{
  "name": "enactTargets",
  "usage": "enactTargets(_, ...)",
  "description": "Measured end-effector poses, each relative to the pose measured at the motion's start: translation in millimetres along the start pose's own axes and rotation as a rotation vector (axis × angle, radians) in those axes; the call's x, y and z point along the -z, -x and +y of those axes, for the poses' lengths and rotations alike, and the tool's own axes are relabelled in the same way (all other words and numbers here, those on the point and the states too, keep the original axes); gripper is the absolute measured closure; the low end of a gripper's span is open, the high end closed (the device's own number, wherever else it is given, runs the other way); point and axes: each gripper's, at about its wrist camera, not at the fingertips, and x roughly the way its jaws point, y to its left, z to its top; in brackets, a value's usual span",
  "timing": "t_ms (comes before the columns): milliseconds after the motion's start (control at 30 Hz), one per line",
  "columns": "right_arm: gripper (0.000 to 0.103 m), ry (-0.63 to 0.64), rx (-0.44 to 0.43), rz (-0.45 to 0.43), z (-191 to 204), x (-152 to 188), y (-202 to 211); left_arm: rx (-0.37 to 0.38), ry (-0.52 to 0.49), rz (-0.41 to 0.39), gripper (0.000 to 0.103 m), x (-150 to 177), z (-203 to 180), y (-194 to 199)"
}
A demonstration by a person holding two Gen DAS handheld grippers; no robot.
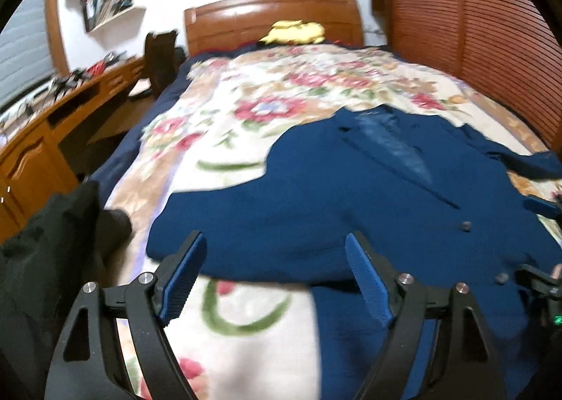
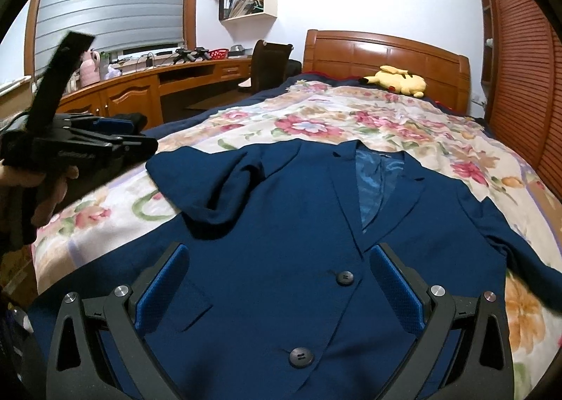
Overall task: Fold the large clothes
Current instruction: 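Lift the sleeve with the left tool and fold it across the jacket front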
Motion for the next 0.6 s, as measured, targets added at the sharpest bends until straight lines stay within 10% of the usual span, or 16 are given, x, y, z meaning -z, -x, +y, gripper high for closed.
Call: enactTargets(600, 0.001, 0.031, -0.016, 0.043, 5.0, -1.0, -24.4, -0.078, 0.212, 0.217, 0.021, 26.4, 82.4, -116.6)
